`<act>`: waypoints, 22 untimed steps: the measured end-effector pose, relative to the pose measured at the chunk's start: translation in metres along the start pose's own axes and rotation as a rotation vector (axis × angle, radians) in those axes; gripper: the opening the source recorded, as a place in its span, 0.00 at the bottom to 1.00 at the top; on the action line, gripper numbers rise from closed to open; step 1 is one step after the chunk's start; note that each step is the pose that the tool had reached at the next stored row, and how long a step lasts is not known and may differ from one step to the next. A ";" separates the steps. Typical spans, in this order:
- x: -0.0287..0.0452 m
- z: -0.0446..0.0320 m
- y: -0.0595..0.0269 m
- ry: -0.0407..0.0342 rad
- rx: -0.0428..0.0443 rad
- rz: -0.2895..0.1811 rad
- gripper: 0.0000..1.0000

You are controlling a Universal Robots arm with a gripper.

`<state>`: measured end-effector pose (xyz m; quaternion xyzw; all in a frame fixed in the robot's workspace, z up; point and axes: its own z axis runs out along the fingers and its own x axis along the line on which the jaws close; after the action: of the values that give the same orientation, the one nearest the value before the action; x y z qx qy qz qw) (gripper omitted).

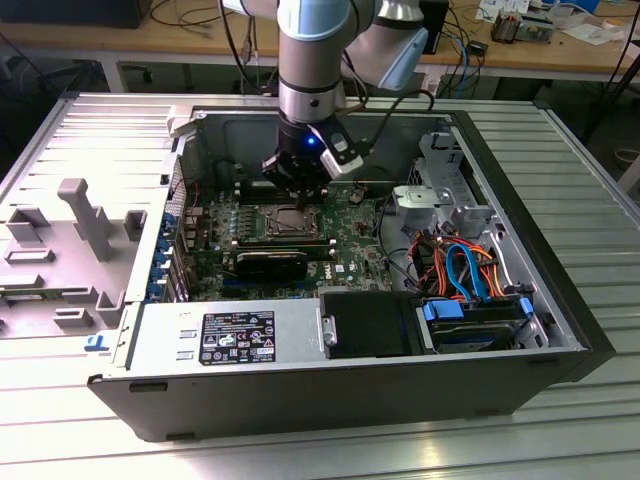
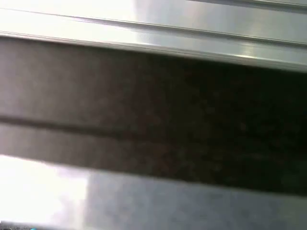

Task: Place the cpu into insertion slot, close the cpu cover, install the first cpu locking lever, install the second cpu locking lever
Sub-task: 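Install the first cpu locking lever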

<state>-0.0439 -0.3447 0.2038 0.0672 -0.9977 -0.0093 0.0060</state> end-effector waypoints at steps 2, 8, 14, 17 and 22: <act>-0.0003 0.0003 0.0003 0.0000 0.0000 0.000 0.11; -0.0007 0.0022 0.0027 -0.0003 -0.0018 0.000 0.11; -0.0009 -0.0001 0.0037 -0.0015 -0.0038 0.000 0.11; -0.0007 -0.0047 0.0035 -0.0003 -0.0022 0.000 0.11; 0.0004 -0.0052 0.0038 -0.0005 -0.0026 0.000 0.11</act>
<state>-0.0447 -0.3411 0.2091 0.0672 -0.9977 -0.0106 0.0058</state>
